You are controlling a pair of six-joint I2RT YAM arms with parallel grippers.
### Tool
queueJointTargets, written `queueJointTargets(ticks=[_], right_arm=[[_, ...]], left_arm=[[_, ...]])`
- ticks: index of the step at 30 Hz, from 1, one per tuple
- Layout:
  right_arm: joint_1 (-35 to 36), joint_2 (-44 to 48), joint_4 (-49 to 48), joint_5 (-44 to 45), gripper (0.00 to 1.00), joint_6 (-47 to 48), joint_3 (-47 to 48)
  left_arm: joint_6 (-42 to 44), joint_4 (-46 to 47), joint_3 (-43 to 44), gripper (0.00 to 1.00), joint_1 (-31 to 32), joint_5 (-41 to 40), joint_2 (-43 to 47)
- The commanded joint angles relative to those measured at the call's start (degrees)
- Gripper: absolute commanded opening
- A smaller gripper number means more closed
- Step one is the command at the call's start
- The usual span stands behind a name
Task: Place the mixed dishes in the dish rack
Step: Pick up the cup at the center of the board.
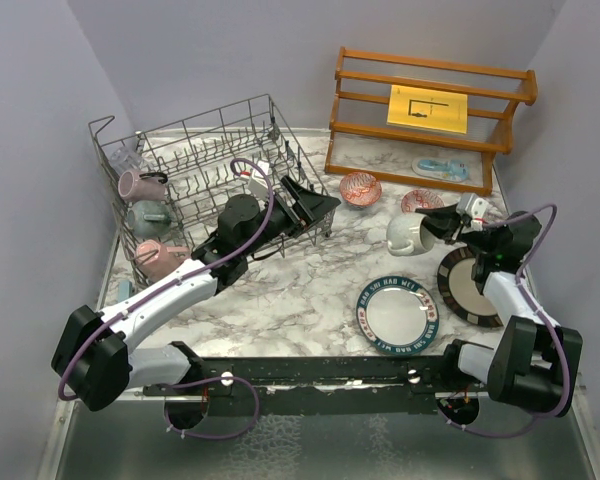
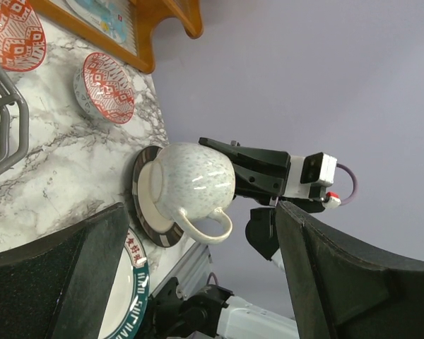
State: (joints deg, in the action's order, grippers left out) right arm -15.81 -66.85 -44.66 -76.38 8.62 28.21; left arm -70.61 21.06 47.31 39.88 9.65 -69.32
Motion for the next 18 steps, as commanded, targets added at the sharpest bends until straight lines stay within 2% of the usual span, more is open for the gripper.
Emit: queueJointTargets(ticks=[1,8,15,18], right_arm=[[1.11,0.6,-12.52,-1.76,0.01,0.24,0.2],[3.46,-2.97,-17.59,2.57,0.01,-3.55,3.01],[4.21,-9.08,-31.22,6.57,0.01,-15.68,5.84],[4.26,-10.41,-33.62,7.85,0.01,-18.15,6.93]], left_arm=[[1.3,1.92,-0.55,0.87,0.25,1.34,0.9],[-1.91,5.74,-0.36,0.86,1.17,4.98,-2.44],[-1.42,10.47,-0.42,0.86,3.0,6.67,-3.81],[-1.68,12.92,-1.55,0.86,3.59,6.52,-3.8]])
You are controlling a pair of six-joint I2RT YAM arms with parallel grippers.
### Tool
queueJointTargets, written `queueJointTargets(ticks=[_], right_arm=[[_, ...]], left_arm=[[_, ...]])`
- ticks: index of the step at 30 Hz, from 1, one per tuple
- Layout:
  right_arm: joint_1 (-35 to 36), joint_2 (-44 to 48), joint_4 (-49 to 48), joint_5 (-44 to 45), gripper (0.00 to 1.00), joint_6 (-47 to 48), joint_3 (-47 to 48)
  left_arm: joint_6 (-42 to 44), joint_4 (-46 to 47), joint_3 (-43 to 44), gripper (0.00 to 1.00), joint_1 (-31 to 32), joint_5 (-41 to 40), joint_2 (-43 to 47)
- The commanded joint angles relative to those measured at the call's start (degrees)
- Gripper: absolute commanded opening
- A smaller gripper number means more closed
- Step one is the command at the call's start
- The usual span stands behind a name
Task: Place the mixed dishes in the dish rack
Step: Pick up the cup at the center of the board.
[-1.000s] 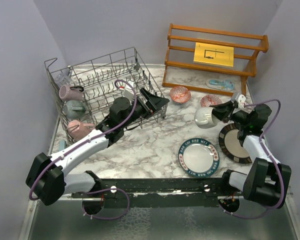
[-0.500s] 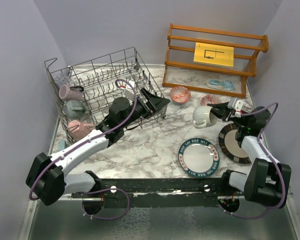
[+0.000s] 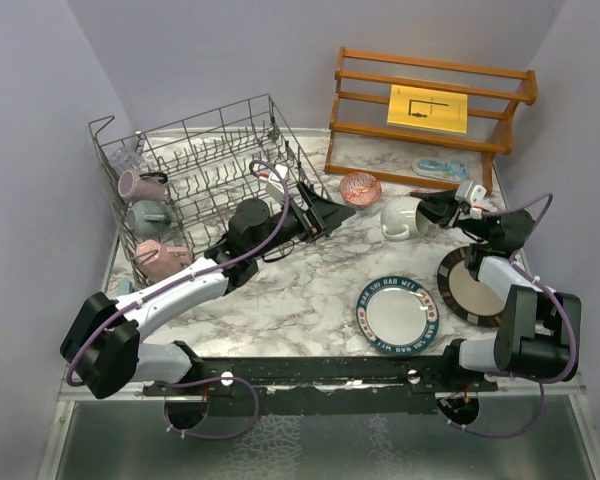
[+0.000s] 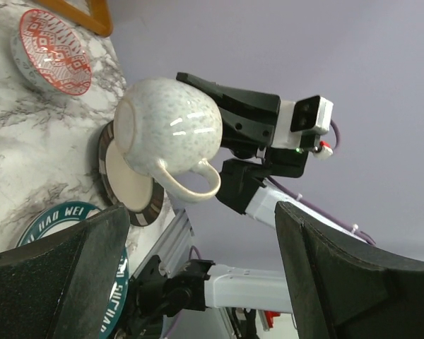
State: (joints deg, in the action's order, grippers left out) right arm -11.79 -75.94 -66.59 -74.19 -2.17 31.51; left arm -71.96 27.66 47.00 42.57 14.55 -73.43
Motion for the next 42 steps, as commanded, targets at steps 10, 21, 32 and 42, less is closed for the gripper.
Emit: queueJointTargets(ticks=[10,21,32,42], right_arm=[[0.98,-3.26,-16.81,8.55,0.01,-13.48,4.77],[0.98,-1.62,-17.19,9.59,0.01,-15.15,3.39],[1.07,-2.11,-19.53,9.08,0.01,-16.41,2.64],[1.32,-2.16,-22.76,7.44,0.01,-16.22,1.14]], left_arm=[[0.16,13.76,-1.09,0.86,4.3,1.43,-4.04],[-2.74,20.98,-0.34,0.87,8.56,-2.82,-9.65],[-12.84,23.68,4.88,0.87,11.88,-9.1,-16.39],[-25.52,19.88,10.39,0.72,15.23,-15.7,-22.72]])
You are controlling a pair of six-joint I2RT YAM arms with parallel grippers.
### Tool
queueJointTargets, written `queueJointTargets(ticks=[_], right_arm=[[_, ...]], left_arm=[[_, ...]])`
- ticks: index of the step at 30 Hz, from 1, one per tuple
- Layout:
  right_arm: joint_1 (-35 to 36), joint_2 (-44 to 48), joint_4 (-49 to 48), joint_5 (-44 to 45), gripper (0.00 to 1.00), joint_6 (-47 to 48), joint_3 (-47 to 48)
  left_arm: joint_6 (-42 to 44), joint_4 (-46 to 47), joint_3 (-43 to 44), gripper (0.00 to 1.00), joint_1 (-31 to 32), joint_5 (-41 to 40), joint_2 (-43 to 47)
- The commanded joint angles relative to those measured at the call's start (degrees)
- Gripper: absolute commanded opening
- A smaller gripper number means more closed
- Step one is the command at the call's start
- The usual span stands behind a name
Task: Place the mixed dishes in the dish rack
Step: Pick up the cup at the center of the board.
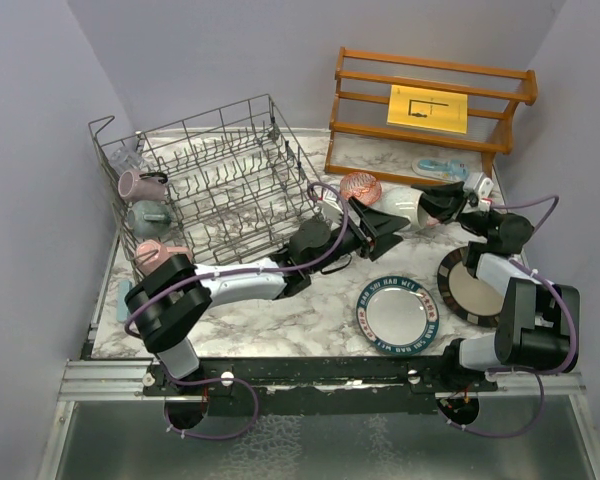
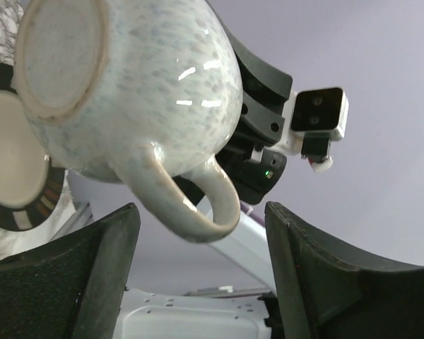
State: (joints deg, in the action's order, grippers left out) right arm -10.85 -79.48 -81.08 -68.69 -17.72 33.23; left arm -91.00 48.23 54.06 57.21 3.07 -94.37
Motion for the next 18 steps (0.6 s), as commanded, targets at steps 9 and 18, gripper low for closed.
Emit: queueJointTargets(ticks=[9,18], right_arm=[[0.39,1.75,-16.64,-0.16,0.01,-2.13,-3.26],[0.39,2.98,-20.72,-1.04,0.01,-3.24,-4.77]], left_arm=[[-7.87,-3.75,6.01,0.5,0.61,-5.4,-2.48],[-7.34,-2.1,5.82,0.01,0.48,-4.61,-3.74]])
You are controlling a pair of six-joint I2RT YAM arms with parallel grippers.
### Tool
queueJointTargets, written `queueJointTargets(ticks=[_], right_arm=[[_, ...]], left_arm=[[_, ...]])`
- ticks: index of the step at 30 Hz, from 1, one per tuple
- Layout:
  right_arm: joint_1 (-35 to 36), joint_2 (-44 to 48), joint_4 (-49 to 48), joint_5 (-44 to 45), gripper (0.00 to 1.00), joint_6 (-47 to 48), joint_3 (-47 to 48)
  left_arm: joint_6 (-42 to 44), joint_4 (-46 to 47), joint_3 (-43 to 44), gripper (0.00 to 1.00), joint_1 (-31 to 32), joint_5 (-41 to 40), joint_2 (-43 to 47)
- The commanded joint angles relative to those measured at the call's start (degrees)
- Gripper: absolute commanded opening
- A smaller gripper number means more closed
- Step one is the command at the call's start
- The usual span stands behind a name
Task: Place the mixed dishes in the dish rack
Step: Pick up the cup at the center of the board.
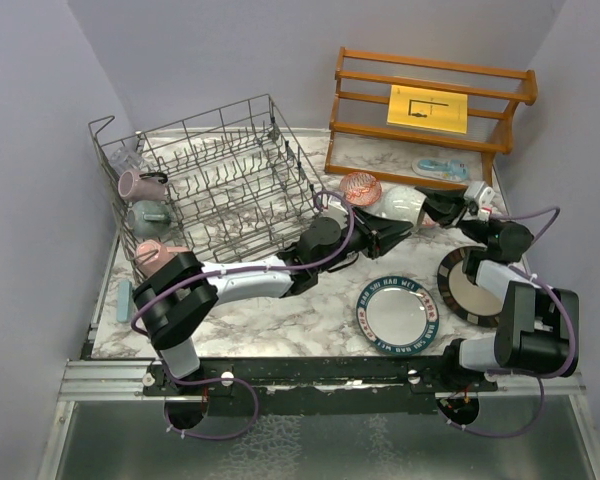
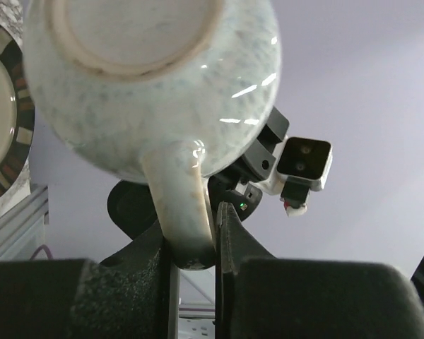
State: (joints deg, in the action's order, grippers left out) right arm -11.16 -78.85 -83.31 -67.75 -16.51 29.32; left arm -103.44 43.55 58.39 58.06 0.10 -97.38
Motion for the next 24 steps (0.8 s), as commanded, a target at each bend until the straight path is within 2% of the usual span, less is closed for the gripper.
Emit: queueJointTargets(ticks=[1,5,8,14,18,21,24], right_arm=[[0.7,2.66,-18.27,-1.76,0.01,-4.21,-0.99],[0.7,4.24,-14.98,-1.07,0.02,-1.59,-1.41],[0.7,5.04,-11.55,-0.78,0.06,0.54,-1.54],[0.7,5.51,-7.36,-1.11,0.22,3.63,-1.49],[0.7,5.42,-2.51,-1.81,0.38,6.6,-1.26],[0.7,5.33,1.59,-1.98,0.45,8.5,-0.62],[0.7,5.0,4.53,-1.83,0.47,9.12,0.03]], left_arm=[[5.35,2.7,1.22,0.0,-0.39,-1.52,-0.58],[7.05,3.9,-0.35,0.0,-0.39,-1.68,-0.17],[8.94,4.99,-1.46,0.0,-0.34,-1.39,1.64],[11.43,8.29,-3.21,0.0,-0.39,0.01,1.55],[12.78,11.53,-3.55,0.0,-0.36,1.17,0.94],[15.23,12.92,-2.73,0.0,-0.4,2.33,0.63],[17.49,14.01,-2.16,0.0,-0.41,3.07,0.53]])
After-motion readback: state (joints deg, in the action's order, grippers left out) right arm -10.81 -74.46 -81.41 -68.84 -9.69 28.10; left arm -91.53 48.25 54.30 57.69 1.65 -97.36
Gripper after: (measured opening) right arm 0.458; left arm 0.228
